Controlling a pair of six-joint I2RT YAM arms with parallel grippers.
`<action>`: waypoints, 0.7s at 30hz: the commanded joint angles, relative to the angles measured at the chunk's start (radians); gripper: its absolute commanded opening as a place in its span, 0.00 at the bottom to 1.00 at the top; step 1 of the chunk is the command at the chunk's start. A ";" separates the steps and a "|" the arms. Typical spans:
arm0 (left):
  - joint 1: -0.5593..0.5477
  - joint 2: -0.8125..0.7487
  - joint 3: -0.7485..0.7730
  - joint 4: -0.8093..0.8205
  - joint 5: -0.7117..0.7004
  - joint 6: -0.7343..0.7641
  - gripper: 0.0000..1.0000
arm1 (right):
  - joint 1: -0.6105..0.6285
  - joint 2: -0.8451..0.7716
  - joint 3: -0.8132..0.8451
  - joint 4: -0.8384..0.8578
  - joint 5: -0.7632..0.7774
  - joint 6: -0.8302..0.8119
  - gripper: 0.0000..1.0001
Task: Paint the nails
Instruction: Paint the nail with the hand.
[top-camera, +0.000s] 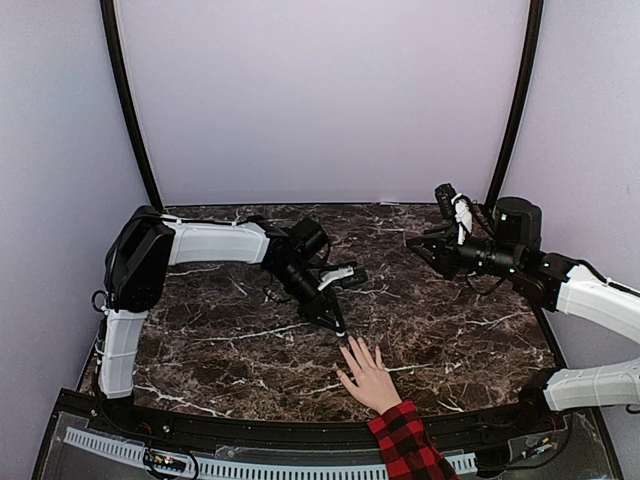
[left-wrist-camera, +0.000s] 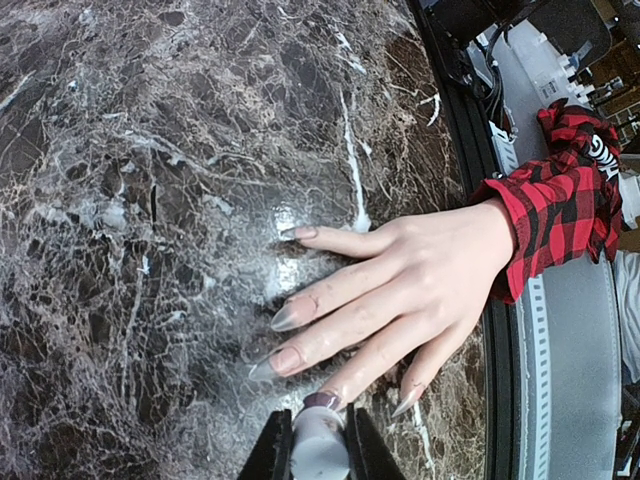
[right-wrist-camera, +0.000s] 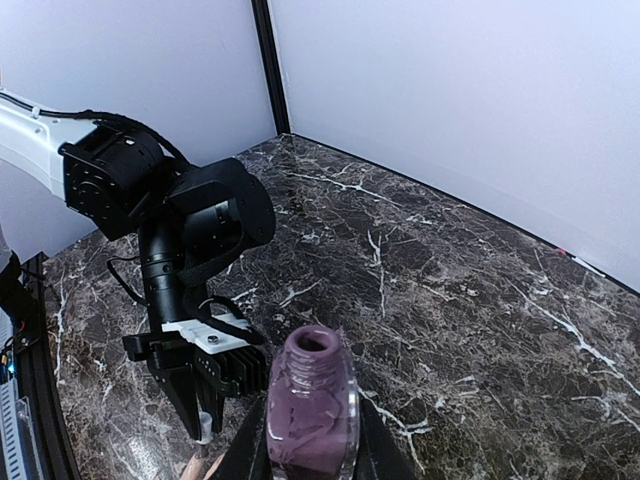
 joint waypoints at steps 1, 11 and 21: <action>-0.009 -0.004 0.025 -0.036 0.014 0.031 0.00 | -0.007 -0.016 -0.008 0.052 0.012 -0.001 0.00; -0.009 -0.004 0.029 -0.047 0.016 0.038 0.00 | -0.007 -0.017 -0.008 0.051 0.011 -0.001 0.00; -0.008 -0.005 0.027 -0.053 0.009 0.042 0.00 | -0.007 -0.018 -0.009 0.051 0.012 -0.001 0.00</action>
